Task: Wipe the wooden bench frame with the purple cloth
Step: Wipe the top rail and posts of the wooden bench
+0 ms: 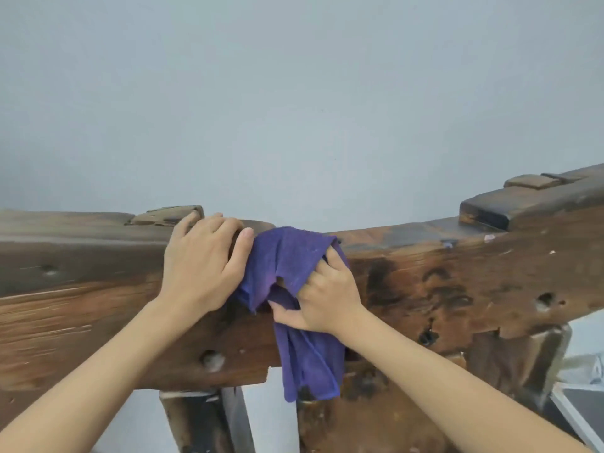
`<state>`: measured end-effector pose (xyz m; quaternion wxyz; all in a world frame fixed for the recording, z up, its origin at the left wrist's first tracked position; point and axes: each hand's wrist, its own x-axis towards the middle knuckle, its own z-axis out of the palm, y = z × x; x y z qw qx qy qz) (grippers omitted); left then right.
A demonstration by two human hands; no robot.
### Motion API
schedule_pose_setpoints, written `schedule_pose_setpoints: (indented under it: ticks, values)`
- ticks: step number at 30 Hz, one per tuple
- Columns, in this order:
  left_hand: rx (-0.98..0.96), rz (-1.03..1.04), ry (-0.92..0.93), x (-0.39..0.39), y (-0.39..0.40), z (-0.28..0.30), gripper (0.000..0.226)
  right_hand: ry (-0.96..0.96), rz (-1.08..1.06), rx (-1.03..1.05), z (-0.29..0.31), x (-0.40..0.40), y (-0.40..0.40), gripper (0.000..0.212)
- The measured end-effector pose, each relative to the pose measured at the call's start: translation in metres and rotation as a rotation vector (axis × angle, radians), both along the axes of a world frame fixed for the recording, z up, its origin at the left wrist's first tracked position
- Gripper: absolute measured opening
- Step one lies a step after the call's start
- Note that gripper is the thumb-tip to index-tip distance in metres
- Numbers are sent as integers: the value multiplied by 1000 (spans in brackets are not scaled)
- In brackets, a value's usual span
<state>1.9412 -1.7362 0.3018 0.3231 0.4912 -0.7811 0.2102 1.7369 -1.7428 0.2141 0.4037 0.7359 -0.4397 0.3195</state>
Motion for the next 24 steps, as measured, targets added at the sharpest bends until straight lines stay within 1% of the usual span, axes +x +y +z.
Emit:
schedule_pose_setpoints:
  ticks: [3,5,7,9,13,15,16,18,21,23,24]
  values:
    - [39,27,-43,-48,2,-2,54,-3,-24,-35,12,-61,9,45]
    - [60,47,-76,-75,0,-5,61,-11,-51,-55,14,-107,16,42]
    - [46,91,-108,-105,-3,-10,61,-2,-107,-29,15,-158,24,44]
    - [18,156,-102,-135,-4,-16,58,8,-175,11,16,-210,30,47]
    - [-62,201,-29,-146,-3,-27,56,-70,-277,21,10,-263,40,59]
    - [-66,210,-4,-150,-1,-31,53,-198,-303,-22,0,-262,38,56]
    - [-56,214,9,-152,1,-34,52,-307,-308,-49,-5,-253,36,52]
    - [-56,242,34,-157,1,-37,54,-593,-310,-92,-16,-213,29,48]
    - [-71,245,99,-159,3,-36,56,-1027,-326,-118,-26,-136,23,49]
    - [-39,233,115,-155,5,-36,59,-1165,-329,-85,-25,-84,19,46]
    - [-18,223,123,-157,4,-32,64,-1173,-324,-48,-27,-65,18,44]
